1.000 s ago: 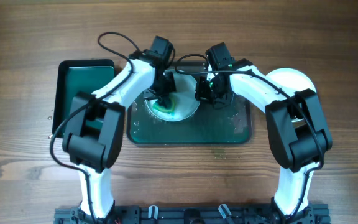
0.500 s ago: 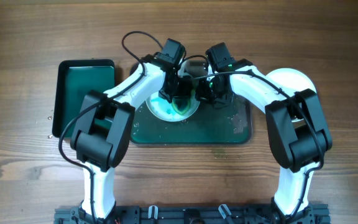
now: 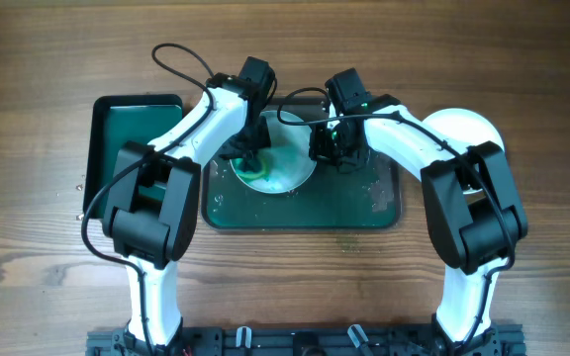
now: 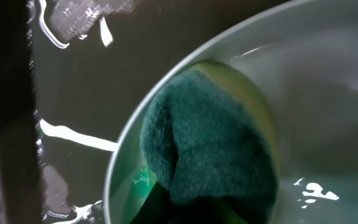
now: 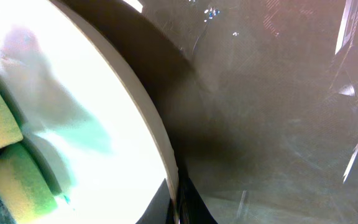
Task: Clean dirty plates on tray and stack at the side
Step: 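Scrub the last plate with the sponge while the right gripper holds its rim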
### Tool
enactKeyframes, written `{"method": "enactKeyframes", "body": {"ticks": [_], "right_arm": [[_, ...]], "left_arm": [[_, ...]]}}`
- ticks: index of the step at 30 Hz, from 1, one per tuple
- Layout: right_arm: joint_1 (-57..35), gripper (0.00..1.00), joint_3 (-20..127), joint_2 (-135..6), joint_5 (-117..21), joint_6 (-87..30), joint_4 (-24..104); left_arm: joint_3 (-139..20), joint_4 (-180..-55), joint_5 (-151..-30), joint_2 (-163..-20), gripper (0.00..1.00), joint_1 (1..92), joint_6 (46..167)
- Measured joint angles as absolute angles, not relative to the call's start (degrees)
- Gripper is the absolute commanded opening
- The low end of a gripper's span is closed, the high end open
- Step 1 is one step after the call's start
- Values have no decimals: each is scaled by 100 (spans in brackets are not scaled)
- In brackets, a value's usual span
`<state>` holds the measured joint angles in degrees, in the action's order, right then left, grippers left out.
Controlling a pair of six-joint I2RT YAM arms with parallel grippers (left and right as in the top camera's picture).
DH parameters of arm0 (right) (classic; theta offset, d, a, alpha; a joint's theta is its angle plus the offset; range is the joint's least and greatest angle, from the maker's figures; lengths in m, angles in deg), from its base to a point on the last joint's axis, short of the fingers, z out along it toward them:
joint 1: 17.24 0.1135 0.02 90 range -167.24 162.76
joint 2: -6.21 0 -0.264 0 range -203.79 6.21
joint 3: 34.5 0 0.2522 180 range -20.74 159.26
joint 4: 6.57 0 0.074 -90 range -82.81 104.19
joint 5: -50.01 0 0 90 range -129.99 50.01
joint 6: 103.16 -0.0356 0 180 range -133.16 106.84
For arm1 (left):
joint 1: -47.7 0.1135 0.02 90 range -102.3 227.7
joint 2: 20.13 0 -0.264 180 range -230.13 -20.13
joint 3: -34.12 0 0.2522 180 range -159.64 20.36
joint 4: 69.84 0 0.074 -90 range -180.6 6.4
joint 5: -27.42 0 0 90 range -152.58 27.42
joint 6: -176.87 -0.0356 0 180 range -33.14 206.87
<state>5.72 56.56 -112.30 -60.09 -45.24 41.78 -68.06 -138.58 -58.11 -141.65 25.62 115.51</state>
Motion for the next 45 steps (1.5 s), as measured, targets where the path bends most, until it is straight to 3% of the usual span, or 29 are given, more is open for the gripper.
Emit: {"method": "enactKeyframes", "body": {"ticks": [3, 9, 13, 17, 23, 30, 36, 45], "right_arm": [[572, 4, 5656, -11230, -6007, -4519, 4180], [572, 4, 5656, -11230, -6007, -4504, 4182], [572, 4, 5656, -11230, -6007, -4504, 4182], [572, 4, 5656, -11230, -6007, -4504, 4182], [572, 4, 5656, -11230, -6007, -4504, 4173], [579, 4, 5656, -11230, -6007, -4502, 4154], [487, 4, 5631, -11241, -6201, -4283, 4125], [205, 4, 5631, -11368, -6796, -3888, 4049]], "left_arm": [[-6815, -13877, -6226, -14165, 4, 2560, 11324], [-6798, -13412, -8244, -14182, 4, 2566, 10430], [-6789, -12848, -8690, -14206, 4, 2450, 10213], [-6787, -12439, -8242, -14208, 4, 2426, 10327], [-6787, -12299, -6502, -14208, 4, 2415, 10895], [-6817, -12944, -5267, -14208, 4, 2380, 11566], [-6830, -13685, -5538, -14195, 4, 2383, 11750], [-6430, -13239, -7133, -14023, 4, 2457, 11241]]}}
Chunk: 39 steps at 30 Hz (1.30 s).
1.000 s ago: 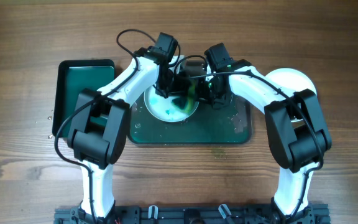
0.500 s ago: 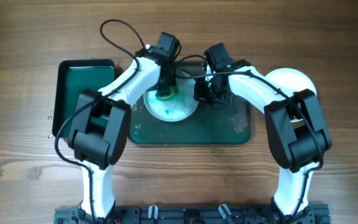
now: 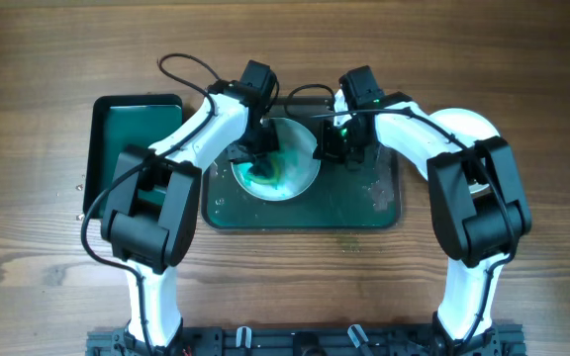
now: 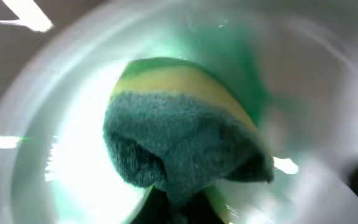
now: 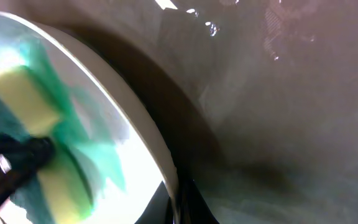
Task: Clean dirty plates on tray and stack at the side
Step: 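Scrub the last plate with the sponge while the right gripper holds its rim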
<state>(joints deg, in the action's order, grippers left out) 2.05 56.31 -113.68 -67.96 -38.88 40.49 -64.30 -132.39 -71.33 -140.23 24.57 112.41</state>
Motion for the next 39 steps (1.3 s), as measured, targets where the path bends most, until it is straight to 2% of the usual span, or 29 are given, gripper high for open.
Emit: {"method": "enactKeyframes", "body": {"ticks": [6, 12, 18, 25, 29, 34, 36, 39], "right_arm": [[194, 4, 5631, -11375, -6833, -3859, 4047], [144, 4, 5631, -11379, -6824, -3863, 3970], [135, 4, 5634, -11412, -6831, -3971, 3859], [135, 4, 5634, -11412, -6831, -4012, 3861], [142, 4, 5634, -11412, -6850, -4010, 3863], [172, 4, 5634, -11418, -6881, -3986, 3889], [172, 4, 5634, -11418, -6892, -3984, 3905], [170, 4, 5634, -11418, -6894, -3964, 3913]], "left_arm": [[-6308, -12903, -8167, -14029, 4, 2057, 10578], [-6271, -12509, -7944, -14036, 4, 1899, 10801], [-6325, -12212, -6727, -14029, 4, 1865, 11638], [-6439, -12225, -4428, -14090, 4, 1954, 12121], [-6465, -12629, -3986, -14110, 4, 1963, 12263], [-6533, -13226, -4567, -14110, 4, 1998, 12196], [-6568, -13265, -5123, -14108, 4, 2061, 11890], [-6614, -13265, -6596, -14093, 4, 2225, 11101]]}}
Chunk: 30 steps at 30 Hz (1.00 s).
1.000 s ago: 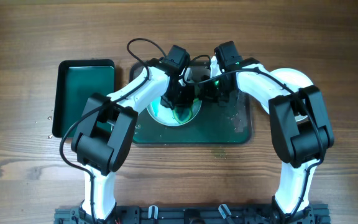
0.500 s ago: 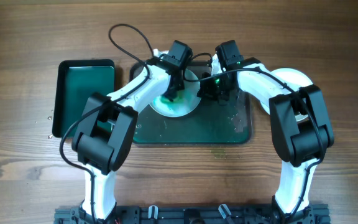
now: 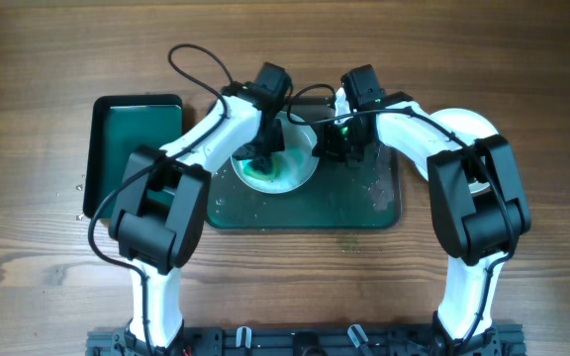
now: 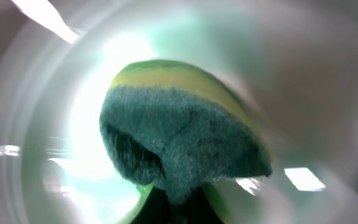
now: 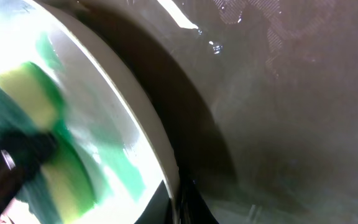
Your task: Clean dirty plates on tray and stack at the side
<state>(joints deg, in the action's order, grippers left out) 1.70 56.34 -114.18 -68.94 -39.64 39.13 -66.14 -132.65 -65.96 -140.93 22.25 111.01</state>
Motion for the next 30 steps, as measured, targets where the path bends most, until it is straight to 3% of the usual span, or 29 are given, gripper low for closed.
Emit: {"method": "enactKeyframes", "body": {"ticks": [5, 12, 22, 30], "right_arm": [[168, 4, 5634, -11418, -6894, -3944, 3929], [168, 4, 5634, -11423, -6938, -3901, 3942], [170, 4, 5634, -11383, -6881, -3745, 4086], [526, 4, 5557, -10520, -5102, -3488, 4735]], "left_arm": [[-6570, -13224, -8412, -14112, 4, 2201, 10274], [-6612, -13268, -9256, -14108, 4, 2693, 10003], [-7379, -13899, -8952, -13277, 4, 4321, 10681], [-7449, -14286, -8082, -12984, 4, 4295, 10895]]}}
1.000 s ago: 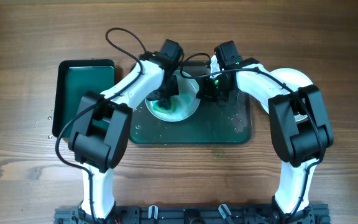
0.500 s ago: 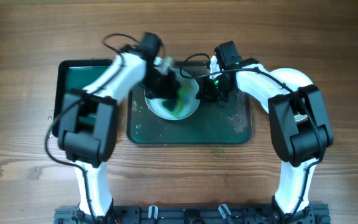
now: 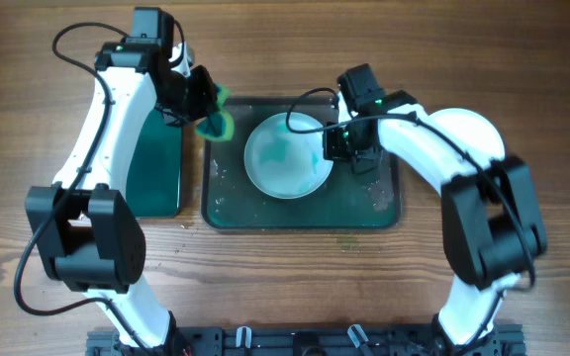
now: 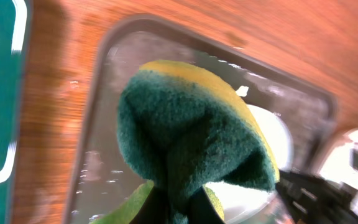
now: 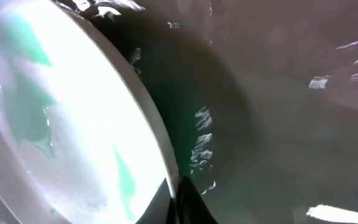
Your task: Clean dirty plates on tray and stack at the side
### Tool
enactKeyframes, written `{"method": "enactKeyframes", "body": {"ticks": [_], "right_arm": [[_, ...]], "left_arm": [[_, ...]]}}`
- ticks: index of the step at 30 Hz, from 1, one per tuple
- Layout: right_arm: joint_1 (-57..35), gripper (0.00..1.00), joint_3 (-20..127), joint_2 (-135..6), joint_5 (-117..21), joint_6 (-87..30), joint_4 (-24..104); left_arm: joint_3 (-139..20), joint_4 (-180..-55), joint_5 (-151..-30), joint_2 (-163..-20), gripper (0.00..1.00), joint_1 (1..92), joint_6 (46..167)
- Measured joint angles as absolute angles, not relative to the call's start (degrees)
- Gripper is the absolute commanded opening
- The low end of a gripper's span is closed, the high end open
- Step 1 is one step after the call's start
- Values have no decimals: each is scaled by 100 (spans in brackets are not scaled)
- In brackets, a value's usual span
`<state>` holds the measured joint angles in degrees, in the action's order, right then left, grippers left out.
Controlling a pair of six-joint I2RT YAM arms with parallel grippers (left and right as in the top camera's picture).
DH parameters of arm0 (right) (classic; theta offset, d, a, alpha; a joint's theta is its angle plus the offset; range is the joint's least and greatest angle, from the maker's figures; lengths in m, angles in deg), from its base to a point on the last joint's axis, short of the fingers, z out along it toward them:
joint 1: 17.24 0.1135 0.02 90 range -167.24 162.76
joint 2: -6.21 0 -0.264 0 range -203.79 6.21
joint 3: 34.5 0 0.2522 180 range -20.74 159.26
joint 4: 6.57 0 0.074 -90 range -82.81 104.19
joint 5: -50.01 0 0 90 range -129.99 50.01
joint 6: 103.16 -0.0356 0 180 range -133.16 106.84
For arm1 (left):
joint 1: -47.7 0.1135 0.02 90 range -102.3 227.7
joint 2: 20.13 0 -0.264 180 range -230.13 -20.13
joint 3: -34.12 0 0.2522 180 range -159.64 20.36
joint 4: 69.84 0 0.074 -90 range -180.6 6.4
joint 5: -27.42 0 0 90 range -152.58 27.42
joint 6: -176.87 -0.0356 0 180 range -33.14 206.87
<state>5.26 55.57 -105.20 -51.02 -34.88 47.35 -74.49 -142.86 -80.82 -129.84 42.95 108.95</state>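
Note:
A white plate (image 3: 287, 156) smeared with green soap lies in the dark wet tray (image 3: 384, 213). My right gripper (image 3: 330, 146) is shut on the plate's right rim (image 5: 160, 140), one finger on each side. My left gripper (image 3: 204, 111) is shut on a folded green and yellow sponge (image 3: 216, 117) and holds it raised over the tray's upper left corner, off the plate. The sponge (image 4: 194, 140) fills the left wrist view with the tray (image 4: 98, 149) below it.
A second green tray (image 3: 158, 168) lies left of the wet tray, partly under my left arm. A stack of white plates (image 3: 468, 129) sits on the wooden table to the right, partly under my right arm.
My left gripper has gone from the plate, where it pressed the sponge on its surface, up and left to the tray's corner, still holding the sponge. My right gripper keeps its hold on the rim.
The left gripper held the sponge at the plate's left edge, then on its middle with green soap spreading, then further right on it. Throughout, the right gripper gripped the plate's right rim. Now the sponge is lifted away and the soapy plate lies bare.

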Motion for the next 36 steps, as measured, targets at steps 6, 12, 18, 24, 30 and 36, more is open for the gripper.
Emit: {"method": "enactKeyframes", "body": {"ticks": [6, 12, 18, 24, 30, 36], "right_arm": [[1376, 4, 5557, -9620, -3080, -3431, 5131], [2159, 4, 5557, -9064, -951, -3551, 5481], [2821, 4, 5557, -8706, 852, -3606, 5557], [3341, 4, 5557, -8680, 2609, -3601, 5782], [3663, 4, 5557, -8678, 3934, -3470, 5778], [3711, 4, 5557, -8678, 4305, -3404, 5778]], "left_arm": [[-7449, -14308, -7050, -12984, 4, 4079, 11142], [-7449, -14284, -6600, -12984, 4, 3858, 11190], [-7449, -14277, -6522, -12984, 4, 3768, 11210], [-7449, -14308, -6484, -12984, 4, 3768, 11212], [-7449, -14319, -6473, -12984, 4, 3768, 11212], [-7449, -14319, -6473, -12984, 4, 3768, 11212]]}}
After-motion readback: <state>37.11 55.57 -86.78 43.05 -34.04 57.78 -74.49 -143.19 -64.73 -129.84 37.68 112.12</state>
